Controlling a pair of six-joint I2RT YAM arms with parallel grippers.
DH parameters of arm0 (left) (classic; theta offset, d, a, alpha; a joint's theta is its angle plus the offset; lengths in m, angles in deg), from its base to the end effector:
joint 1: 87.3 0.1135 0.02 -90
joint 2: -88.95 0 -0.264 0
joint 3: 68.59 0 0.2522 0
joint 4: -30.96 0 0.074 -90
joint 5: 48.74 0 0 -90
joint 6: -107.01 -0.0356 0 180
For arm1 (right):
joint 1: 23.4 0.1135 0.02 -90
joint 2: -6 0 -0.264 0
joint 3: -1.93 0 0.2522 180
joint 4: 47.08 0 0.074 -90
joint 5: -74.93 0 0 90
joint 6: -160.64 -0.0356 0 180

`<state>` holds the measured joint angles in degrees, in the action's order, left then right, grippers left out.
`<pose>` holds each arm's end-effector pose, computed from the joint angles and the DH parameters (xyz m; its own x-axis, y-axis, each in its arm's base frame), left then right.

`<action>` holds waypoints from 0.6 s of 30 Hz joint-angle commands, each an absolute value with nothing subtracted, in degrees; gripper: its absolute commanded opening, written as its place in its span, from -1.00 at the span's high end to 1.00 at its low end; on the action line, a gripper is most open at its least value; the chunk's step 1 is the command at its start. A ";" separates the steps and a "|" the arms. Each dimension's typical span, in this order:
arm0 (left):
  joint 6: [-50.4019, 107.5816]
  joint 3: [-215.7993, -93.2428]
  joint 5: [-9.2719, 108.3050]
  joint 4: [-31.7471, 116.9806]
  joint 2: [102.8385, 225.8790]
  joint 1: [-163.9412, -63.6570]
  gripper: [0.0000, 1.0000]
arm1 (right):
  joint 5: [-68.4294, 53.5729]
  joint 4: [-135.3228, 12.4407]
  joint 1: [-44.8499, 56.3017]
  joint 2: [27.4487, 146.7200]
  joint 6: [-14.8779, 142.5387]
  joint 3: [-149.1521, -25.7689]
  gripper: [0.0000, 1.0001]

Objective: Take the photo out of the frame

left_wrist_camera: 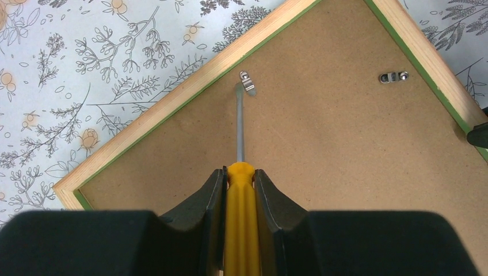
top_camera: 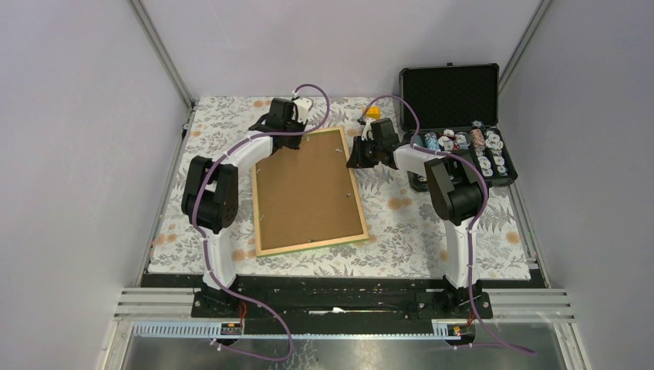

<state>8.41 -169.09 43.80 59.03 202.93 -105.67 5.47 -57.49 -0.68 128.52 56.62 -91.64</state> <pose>0.4309 -0.1447 0.2233 -0.5706 0.3469 -0.7444 0.4366 0.8959 0.0828 0.4246 0.1913 0.1460 -0.7158 -0.0538 -0.6962 -0.4520 0.7957 0.4032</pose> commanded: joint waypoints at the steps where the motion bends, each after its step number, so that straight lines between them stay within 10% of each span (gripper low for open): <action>1: 8.17 -169.07 46.03 58.73 200.11 -105.58 1.00 | 3.89 -64.30 -0.55 130.36 58.16 -90.57 0.73; 7: 7.78 -168.82 46.53 59.79 196.80 -105.33 1.00 | 4.02 -65.14 -0.69 129.78 58.52 -91.13 0.68; 18: -0.91 -163.48 46.43 72.23 181.79 -102.18 1.00 | 5.49 -67.88 -0.83 122.88 60.05 -91.96 -0.36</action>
<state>3.89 -166.14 46.62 68.25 188.59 -103.64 5.77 -61.42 -0.68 127.15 58.26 -91.79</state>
